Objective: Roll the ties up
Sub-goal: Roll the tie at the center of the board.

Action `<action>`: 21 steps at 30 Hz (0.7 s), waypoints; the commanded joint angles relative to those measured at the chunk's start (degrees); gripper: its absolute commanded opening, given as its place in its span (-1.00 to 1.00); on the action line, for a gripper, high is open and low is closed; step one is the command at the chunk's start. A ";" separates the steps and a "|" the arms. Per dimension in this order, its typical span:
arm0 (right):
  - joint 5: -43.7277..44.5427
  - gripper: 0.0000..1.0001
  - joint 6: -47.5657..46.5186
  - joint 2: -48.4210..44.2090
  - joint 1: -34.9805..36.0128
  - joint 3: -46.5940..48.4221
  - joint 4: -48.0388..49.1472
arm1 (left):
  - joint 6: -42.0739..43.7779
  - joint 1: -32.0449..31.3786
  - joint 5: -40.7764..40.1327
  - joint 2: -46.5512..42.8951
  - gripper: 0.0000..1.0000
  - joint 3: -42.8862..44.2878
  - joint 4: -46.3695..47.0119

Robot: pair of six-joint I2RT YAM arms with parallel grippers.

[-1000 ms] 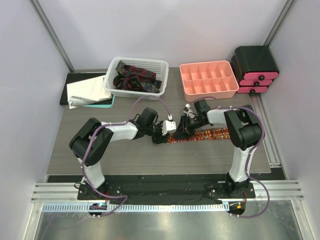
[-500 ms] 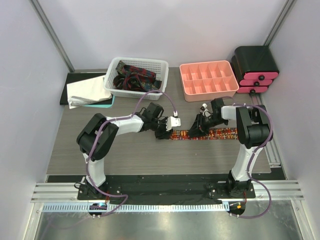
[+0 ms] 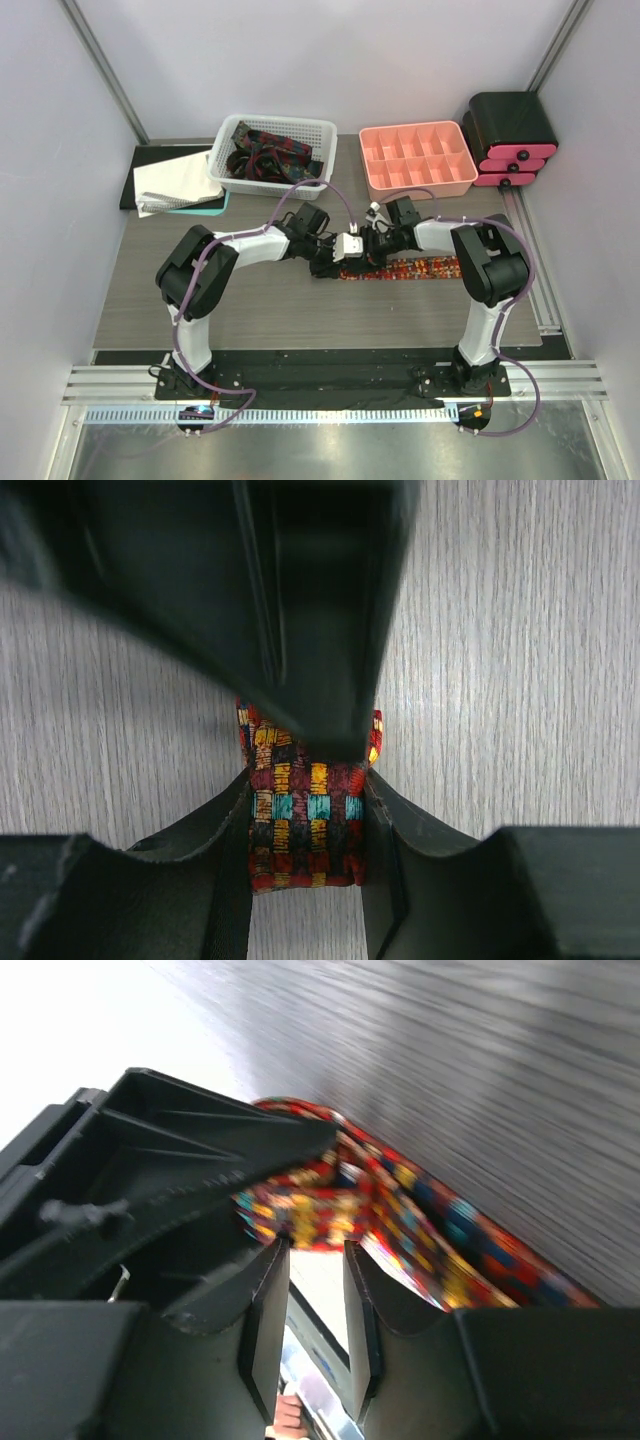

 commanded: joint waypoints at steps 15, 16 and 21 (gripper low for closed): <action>2.35 -0.98 5.75 1.64 3.30 4.43 9.74 | 0.26 -0.24 -1.57 1.12 -0.77 -1.77 -6.10; 2.43 -0.98 5.22 1.46 3.30 4.61 9.74 | 0.26 -0.24 -1.57 1.12 -0.76 -1.77 -6.01; 5.23 -0.98 0.13 2.69 2.60 4.00 4.03 | -0.09 0.02 -1.66 0.34 -0.57 -2.12 -5.40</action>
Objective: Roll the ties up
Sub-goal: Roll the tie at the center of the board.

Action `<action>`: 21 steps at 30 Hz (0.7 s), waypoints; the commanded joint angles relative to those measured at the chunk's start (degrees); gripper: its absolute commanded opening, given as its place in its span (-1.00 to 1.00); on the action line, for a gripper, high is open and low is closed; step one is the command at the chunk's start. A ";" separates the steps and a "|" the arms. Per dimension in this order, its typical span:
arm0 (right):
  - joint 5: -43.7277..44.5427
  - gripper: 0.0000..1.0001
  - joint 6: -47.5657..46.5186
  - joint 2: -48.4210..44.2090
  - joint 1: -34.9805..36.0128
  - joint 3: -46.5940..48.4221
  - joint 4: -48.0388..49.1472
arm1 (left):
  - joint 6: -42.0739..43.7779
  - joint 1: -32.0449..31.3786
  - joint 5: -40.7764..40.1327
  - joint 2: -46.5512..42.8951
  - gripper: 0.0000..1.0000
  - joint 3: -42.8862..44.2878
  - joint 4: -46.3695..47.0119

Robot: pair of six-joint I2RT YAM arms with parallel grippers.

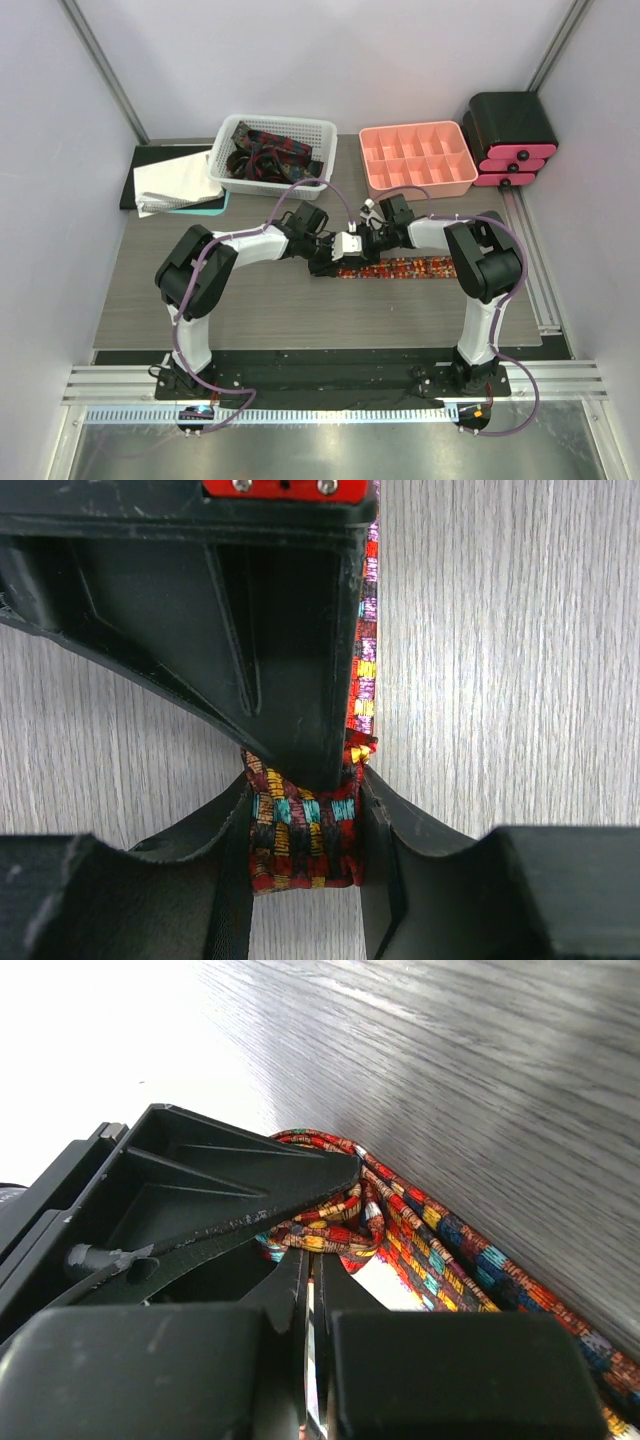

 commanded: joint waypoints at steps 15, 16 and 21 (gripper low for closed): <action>9.73 -0.97 -5.74 6.46 -3.50 -0.41 -6.78 | -3.71 1.59 4.03 -7.74 0.45 -8.12 4.24; 9.38 -0.97 -5.74 7.07 -3.67 -0.41 -6.96 | -4.15 1.59 4.55 -7.56 0.49 -8.47 5.29; 8.50 -0.97 -6.01 8.13 -3.68 -0.06 -7.66 | -8.89 1.67 6.22 -5.10 0.50 -7.86 10.84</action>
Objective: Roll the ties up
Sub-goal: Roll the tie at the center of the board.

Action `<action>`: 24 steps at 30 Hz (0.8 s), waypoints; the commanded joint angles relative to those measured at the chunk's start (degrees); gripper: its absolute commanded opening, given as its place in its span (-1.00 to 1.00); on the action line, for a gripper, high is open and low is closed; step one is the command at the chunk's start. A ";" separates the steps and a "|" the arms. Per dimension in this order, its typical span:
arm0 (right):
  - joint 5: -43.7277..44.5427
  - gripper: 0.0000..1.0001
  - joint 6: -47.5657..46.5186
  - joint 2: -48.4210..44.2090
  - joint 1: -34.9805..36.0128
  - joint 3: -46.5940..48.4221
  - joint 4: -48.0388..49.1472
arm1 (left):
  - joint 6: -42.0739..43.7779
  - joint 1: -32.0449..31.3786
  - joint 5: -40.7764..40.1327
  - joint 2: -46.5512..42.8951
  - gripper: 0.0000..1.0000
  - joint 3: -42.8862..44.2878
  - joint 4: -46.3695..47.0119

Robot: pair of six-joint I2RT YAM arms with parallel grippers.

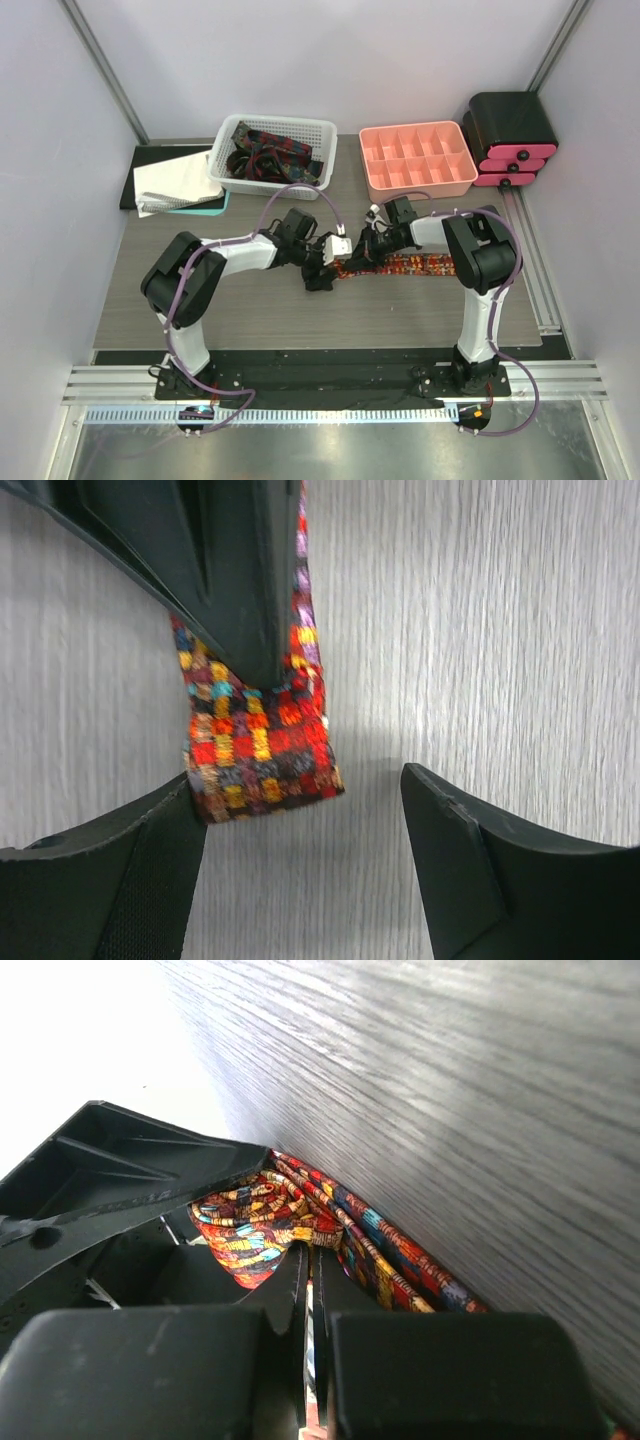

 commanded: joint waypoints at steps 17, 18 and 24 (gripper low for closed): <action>2.50 -0.68 3.38 -4.56 -0.04 -7.83 3.66 | 1.55 -1.88 -9.31 2.80 -0.65 11.97 -17.76; 1.80 -0.65 3.04 -5.96 -0.31 -7.48 2.18 | 2.69 -1.88 -9.75 3.15 -0.66 12.77 -19.44; 2.05 -0.50 -5.57 -9.31 -6.28 -2.74 -6.17 | 4.72 -1.88 -10.63 4.65 -0.69 15.41 -24.72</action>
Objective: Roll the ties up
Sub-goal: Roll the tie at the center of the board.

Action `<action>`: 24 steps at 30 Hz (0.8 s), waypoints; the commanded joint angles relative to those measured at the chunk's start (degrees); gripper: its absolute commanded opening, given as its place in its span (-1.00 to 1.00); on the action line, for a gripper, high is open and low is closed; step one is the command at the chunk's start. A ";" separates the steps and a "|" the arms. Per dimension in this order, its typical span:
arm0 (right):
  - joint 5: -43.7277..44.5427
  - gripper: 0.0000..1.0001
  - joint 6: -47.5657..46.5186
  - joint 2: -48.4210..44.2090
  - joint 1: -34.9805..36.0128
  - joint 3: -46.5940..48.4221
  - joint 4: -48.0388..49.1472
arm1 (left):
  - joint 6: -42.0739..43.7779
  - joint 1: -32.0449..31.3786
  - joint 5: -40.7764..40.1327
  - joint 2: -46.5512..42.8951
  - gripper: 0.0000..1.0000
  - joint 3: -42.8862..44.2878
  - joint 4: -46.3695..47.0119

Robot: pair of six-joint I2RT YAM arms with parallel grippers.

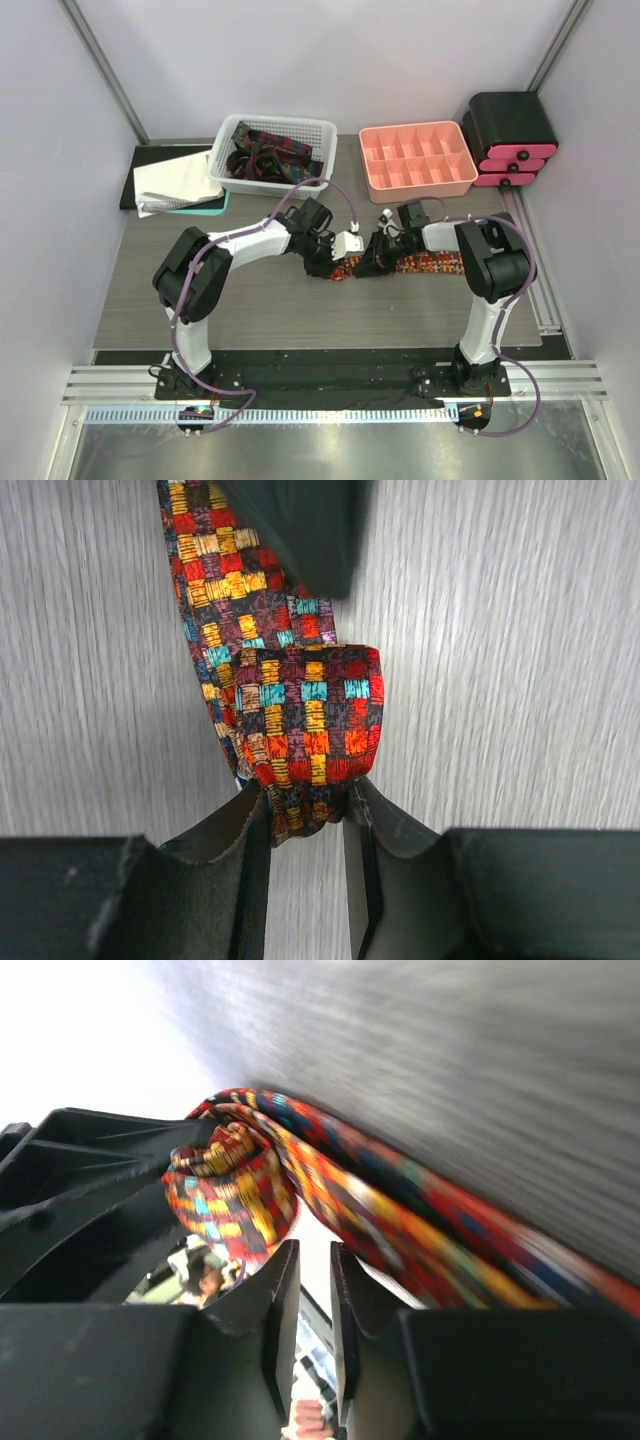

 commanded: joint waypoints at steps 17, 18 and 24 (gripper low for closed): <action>15.25 -0.47 -17.24 4.72 -5.57 4.05 -19.69 | -1.04 2.26 -4.26 -0.93 -0.71 4.89 -4.35; 15.43 -0.48 -17.51 4.29 -5.75 3.79 -19.87 | -1.13 2.26 -4.09 -1.28 -0.71 4.71 -4.35; 15.35 -0.48 -17.78 2.88 -5.84 4.13 -19.35 | 1.50 0.86 -6.19 3.45 -0.71 8.75 -10.31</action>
